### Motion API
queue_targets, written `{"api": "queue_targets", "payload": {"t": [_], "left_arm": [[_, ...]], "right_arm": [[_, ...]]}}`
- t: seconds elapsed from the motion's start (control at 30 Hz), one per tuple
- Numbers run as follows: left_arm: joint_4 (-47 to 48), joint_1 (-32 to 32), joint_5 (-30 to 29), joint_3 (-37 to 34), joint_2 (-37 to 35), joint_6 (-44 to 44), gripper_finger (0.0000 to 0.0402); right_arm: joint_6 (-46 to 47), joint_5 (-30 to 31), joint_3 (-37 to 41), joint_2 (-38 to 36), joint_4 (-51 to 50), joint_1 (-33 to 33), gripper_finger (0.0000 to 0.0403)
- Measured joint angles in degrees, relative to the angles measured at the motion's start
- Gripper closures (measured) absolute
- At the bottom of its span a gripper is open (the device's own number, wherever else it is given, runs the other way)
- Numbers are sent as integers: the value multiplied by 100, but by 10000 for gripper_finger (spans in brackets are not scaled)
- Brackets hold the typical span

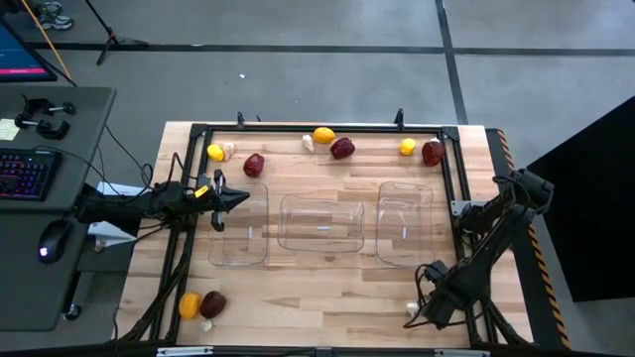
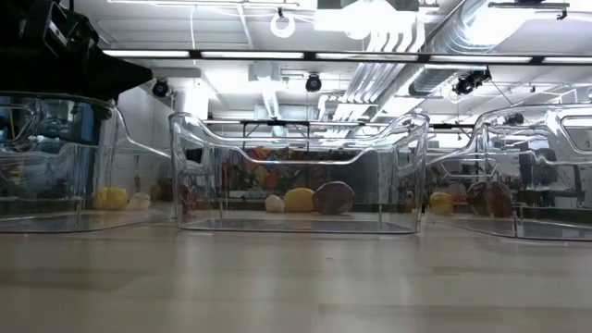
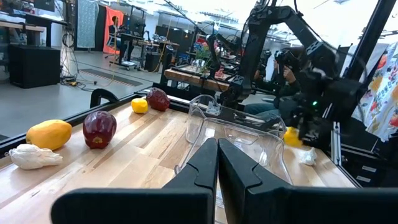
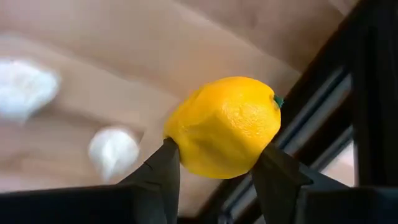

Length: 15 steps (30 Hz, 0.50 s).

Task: Sort produce into baskets
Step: Put the bottom right yellow lemon into the right transparent bin

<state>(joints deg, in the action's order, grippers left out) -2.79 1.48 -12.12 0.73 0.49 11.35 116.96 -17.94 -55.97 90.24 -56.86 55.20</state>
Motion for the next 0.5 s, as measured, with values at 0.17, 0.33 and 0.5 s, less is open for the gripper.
{"api": "queue_targets", "payload": {"t": [0.17, 0.33, 0.5], "left_arm": [[-1, 0, -1, 0, -2, 0, 402], [-2, 2, -2, 0, -2, 0, 402], [0, 1, -2, 0, -2, -1, 402]], "right_arm": [[-501, -27, -765, -4, -590, 2, 263], [-1520, 400, -1820, -15, -881, 4, 263], [-2146, 1609, -2845, -24, -1524, -93, 263]]}}
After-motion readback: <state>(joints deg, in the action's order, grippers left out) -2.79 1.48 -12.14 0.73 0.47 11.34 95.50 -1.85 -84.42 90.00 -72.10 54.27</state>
